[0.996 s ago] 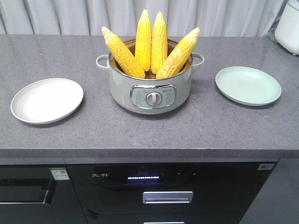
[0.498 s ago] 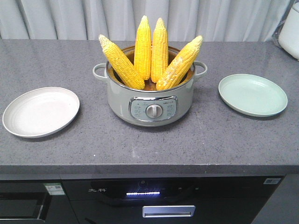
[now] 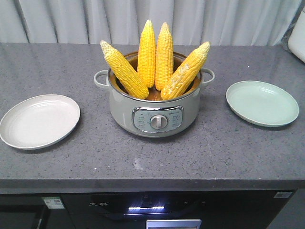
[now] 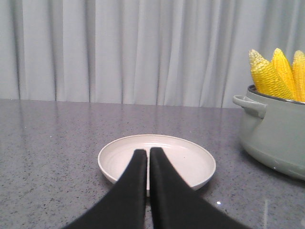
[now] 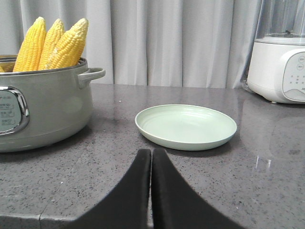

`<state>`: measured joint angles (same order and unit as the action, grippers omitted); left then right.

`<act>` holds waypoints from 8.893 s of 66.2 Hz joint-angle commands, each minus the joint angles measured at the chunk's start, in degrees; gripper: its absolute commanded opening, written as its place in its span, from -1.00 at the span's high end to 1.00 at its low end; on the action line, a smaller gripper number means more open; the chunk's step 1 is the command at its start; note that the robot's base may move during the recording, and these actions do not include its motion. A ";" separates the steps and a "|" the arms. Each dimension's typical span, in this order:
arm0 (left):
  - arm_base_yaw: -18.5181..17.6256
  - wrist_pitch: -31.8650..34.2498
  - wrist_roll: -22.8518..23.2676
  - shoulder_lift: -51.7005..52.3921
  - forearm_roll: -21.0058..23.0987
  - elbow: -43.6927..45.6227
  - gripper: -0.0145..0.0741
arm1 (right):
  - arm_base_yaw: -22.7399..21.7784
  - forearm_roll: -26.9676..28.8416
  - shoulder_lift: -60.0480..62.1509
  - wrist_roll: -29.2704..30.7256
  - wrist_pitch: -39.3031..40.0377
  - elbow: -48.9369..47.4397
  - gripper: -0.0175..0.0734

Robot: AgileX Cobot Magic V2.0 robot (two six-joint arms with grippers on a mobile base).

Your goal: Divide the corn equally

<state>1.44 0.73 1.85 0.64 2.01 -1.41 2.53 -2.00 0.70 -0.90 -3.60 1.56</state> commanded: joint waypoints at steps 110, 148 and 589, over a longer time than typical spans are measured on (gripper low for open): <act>0.20 4.50 0.07 0.91 0.42 0.92 0.69 | -0.24 -0.18 0.44 0.21 3.94 0.46 0.63; 0.20 4.50 0.07 0.91 0.42 0.92 0.69 | -0.24 -0.18 0.44 0.21 3.94 0.46 0.63; -14.69 -38.31 -24.01 -45.83 14.97 51.53 -0.62 | -8.25 15.12 -74.89 13.27 -49.84 -89.38 0.07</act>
<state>-12.83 -40.89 -22.38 -45.30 16.09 48.34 -2.88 15.64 -74.49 14.68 -52.39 -84.00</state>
